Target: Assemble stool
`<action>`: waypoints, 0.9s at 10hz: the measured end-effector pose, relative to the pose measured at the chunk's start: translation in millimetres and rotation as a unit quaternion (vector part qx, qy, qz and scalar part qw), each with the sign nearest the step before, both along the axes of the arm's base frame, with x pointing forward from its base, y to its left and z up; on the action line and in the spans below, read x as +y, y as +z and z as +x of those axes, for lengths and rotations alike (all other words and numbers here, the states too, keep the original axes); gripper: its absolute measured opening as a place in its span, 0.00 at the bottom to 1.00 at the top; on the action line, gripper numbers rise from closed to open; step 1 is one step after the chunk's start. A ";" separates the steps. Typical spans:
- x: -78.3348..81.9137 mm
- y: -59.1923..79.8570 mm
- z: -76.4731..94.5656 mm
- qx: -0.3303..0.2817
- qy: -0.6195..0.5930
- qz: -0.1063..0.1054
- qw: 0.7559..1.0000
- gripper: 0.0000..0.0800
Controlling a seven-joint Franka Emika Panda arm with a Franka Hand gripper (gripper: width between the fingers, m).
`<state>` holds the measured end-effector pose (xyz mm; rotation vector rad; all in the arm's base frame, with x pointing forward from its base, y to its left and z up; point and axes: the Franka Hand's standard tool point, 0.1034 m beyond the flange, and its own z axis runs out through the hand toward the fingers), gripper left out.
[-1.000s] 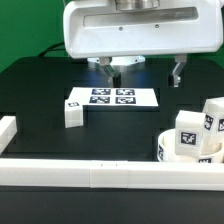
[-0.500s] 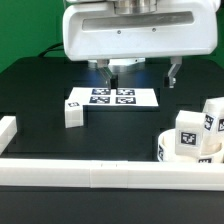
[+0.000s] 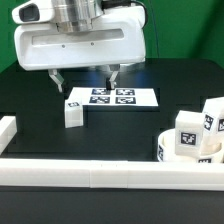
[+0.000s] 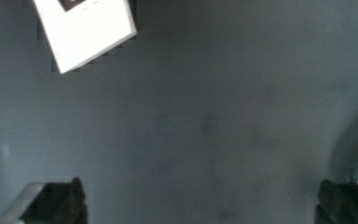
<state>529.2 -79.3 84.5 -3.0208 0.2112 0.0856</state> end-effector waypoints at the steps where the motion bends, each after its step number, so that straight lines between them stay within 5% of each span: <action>1: -0.7 -0.3 -0.2 0.000 -0.001 0.000 1.000 0.81; 4: -1.3 -0.8 -0.9 0.001 -0.001 0.000 1.000 0.81; 9: -71.8 -7.3 -26.0 0.010 0.036 -0.010 0.999 0.81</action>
Offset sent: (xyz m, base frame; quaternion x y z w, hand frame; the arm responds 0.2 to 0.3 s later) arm 0.0000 0.0000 0.0000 0.0000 0.0000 0.0000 1.0000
